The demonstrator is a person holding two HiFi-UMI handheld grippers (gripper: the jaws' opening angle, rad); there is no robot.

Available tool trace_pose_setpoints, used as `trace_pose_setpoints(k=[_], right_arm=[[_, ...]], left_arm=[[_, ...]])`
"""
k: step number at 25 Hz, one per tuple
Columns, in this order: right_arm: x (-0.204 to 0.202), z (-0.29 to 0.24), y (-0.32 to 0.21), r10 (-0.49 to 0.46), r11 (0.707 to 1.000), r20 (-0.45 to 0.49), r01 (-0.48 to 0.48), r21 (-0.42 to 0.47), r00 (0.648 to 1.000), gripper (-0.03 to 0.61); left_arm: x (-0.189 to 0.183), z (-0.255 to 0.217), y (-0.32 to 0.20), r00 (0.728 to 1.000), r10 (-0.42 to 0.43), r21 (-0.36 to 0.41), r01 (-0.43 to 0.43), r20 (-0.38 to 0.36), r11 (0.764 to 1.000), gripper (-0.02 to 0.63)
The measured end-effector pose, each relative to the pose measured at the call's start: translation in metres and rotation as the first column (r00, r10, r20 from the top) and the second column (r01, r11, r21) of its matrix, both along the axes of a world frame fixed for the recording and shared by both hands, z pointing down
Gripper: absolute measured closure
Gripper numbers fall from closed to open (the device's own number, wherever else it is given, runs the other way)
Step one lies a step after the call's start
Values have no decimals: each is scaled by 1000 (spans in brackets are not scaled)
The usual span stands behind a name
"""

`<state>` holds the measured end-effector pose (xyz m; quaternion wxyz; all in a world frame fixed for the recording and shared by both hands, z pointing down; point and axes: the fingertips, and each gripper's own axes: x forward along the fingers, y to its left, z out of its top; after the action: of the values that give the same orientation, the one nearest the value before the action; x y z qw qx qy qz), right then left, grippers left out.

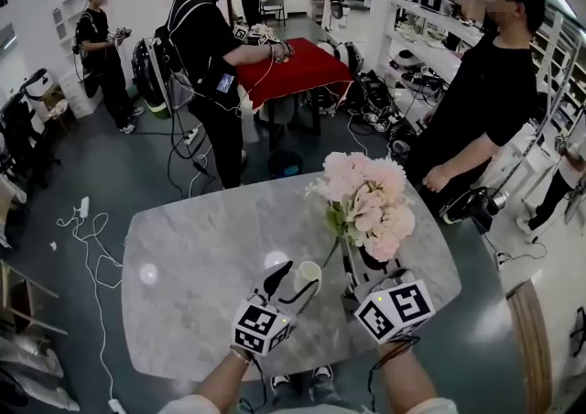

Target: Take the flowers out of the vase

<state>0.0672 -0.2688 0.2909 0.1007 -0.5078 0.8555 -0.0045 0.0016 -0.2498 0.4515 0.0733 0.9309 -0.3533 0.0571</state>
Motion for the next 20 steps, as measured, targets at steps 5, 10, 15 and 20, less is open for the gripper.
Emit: trace_pose_setpoints(k=[5, 10, 15, 20], right_arm=[[20, -8, 5, 18, 1000, -22, -18, 0, 1000, 558], [39, -6, 12, 36, 999, -64, -37, -18, 997, 558], [71, -2, 23, 72, 996, -106, -77, -47, 992, 558], [92, 20, 36, 94, 990, -158, -108, -85, 983, 558]], left_arm=[[-5, -28, -4, 999, -41, 21, 41, -7, 999, 414], [-7, -44, -11, 995, -102, 8, 102, -19, 995, 513], [5, -60, -15, 989, -143, 6, 143, -34, 990, 580], [27, -56, -13, 992, -124, 2, 124, -28, 992, 604]])
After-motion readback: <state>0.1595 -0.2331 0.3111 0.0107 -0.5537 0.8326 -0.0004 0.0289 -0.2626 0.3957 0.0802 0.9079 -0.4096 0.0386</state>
